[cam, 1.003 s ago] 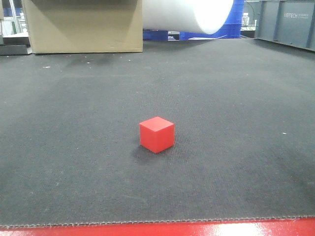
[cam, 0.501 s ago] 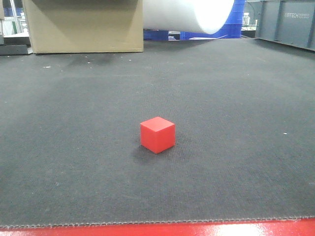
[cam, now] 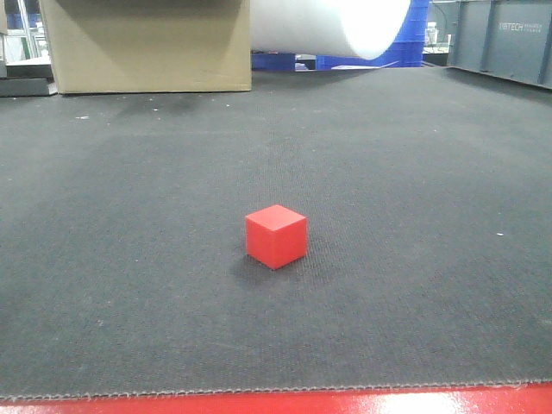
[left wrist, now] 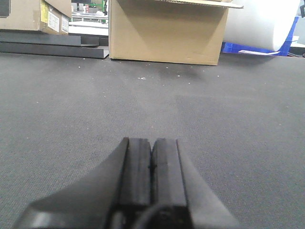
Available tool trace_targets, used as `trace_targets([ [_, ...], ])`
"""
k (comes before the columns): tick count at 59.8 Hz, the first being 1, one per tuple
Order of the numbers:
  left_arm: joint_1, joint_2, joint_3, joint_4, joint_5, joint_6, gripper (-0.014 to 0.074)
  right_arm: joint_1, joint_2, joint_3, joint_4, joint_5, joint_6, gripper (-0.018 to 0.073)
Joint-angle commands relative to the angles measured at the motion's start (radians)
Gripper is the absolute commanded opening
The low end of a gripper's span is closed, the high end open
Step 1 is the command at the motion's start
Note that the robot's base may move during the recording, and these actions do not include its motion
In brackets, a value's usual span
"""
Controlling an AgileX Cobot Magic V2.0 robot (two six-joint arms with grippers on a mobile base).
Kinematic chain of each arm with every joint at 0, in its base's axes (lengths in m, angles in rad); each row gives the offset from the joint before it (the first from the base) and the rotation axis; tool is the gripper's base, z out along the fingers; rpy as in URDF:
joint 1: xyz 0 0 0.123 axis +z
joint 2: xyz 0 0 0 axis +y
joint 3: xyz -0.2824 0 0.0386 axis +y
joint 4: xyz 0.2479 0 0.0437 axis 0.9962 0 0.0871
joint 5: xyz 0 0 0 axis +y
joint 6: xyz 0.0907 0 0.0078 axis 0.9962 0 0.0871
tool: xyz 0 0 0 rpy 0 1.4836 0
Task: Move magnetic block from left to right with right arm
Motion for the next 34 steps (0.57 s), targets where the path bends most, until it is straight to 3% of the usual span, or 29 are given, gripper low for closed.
trace_targets([
  [1, 0.002, -0.011, 0.009, 0.000, -0.090, -0.004, -0.0116, -0.007, -0.019, -0.005, -0.010, -0.095, 0.000, 0.0062],
  [34, 0.002, -0.011, 0.009, 0.000, -0.090, -0.004, -0.0116, -0.007, -0.019, -0.005, -0.010, -0.095, 0.000, 0.0062],
])
